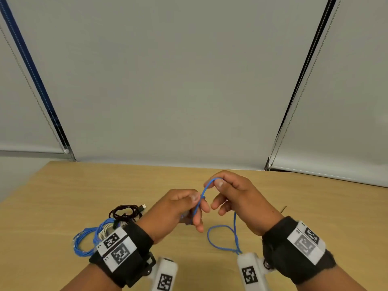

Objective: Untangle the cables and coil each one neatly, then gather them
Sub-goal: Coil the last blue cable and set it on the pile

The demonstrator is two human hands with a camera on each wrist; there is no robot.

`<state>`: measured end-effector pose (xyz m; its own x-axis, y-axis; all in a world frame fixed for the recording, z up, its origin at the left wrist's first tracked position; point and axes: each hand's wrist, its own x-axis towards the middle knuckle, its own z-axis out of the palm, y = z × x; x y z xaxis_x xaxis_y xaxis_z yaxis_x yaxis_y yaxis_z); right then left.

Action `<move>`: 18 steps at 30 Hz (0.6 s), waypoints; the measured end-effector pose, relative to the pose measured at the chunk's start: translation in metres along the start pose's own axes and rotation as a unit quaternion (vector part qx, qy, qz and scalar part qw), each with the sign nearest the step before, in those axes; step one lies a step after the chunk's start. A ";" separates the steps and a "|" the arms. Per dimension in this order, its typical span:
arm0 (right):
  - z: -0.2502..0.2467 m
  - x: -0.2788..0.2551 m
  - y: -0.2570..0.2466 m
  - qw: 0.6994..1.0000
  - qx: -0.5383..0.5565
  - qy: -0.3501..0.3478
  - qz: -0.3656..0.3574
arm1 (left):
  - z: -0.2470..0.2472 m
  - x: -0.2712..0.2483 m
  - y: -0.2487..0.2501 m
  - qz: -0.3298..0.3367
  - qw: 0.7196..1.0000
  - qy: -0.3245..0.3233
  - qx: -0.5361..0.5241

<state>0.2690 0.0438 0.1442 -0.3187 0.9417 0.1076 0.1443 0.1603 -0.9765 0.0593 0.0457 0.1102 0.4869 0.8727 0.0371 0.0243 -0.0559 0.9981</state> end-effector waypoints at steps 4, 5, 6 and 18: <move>0.009 0.002 0.003 0.991 0.132 -0.010 0.026 | 0.011 0.001 0.004 0.056 0.994 -0.011 -0.096; 0.010 0.003 0.005 0.989 0.143 -0.014 0.032 | 0.011 0.001 0.006 0.066 0.993 -0.002 -0.100; 0.010 0.005 0.006 0.988 0.150 -0.020 0.040 | 0.010 0.001 0.008 0.072 0.992 0.005 -0.104; 0.042 -0.014 0.038 0.985 0.053 -0.119 0.114 | -0.017 0.011 0.031 0.153 0.909 0.140 -0.361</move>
<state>0.2399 0.0239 0.0974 -0.5012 0.8519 -0.1520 0.1428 -0.0917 -0.9855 0.0502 0.0619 0.1424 0.1304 0.9648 0.2284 -0.7035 -0.0723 0.7070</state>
